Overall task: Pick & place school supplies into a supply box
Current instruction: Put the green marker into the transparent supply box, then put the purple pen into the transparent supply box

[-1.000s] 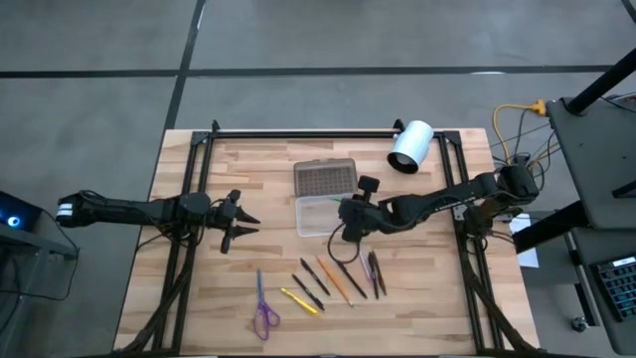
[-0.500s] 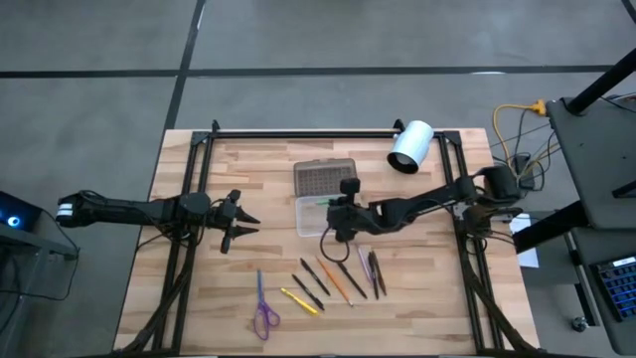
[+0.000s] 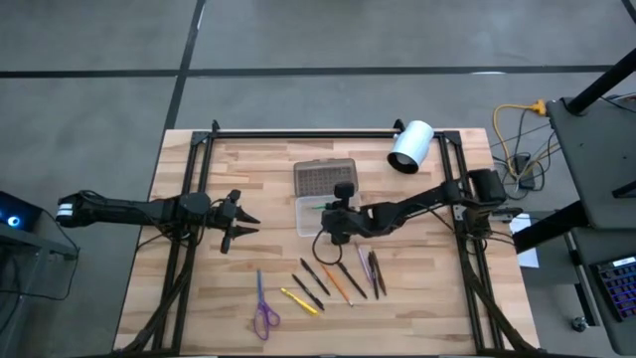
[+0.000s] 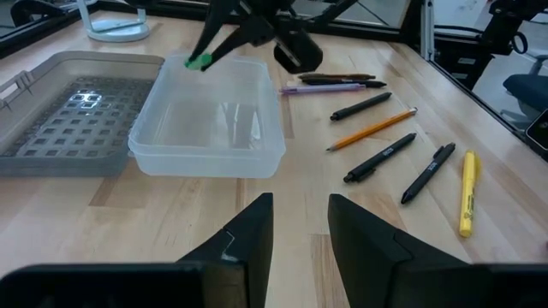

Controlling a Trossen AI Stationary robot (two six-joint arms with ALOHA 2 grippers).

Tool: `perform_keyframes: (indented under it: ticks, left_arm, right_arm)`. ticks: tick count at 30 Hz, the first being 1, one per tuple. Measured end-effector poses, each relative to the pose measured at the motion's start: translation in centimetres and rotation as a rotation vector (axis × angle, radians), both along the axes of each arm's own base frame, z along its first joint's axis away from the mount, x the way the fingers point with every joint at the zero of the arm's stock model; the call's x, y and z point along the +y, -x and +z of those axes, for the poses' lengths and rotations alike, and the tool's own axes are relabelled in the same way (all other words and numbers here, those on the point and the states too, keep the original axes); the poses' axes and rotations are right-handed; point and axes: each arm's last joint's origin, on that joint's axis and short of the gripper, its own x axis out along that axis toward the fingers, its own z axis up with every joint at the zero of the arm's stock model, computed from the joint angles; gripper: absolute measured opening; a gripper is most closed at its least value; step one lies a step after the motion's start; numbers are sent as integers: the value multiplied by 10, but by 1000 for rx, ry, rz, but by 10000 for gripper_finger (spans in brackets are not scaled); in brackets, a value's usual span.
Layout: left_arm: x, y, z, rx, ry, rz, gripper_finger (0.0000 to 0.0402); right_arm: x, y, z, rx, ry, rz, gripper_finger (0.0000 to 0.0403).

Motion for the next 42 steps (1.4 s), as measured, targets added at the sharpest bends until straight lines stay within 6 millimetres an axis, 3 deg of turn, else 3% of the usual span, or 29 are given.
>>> perform_keyframes:
  ticks: [14,27,42]
  left_arm:
    - [0,0,0,0,0,0,99]
    - [0,0,0,-1,0,0,99]
    - [0,0,0,-1,0,0,99]
  right_arm:
    - [-7,-11,-14,68,36,-71,13]
    - [-10,-10,-13,96,21,-111,13]
    - [-11,-11,-10,79,8,-130,96]
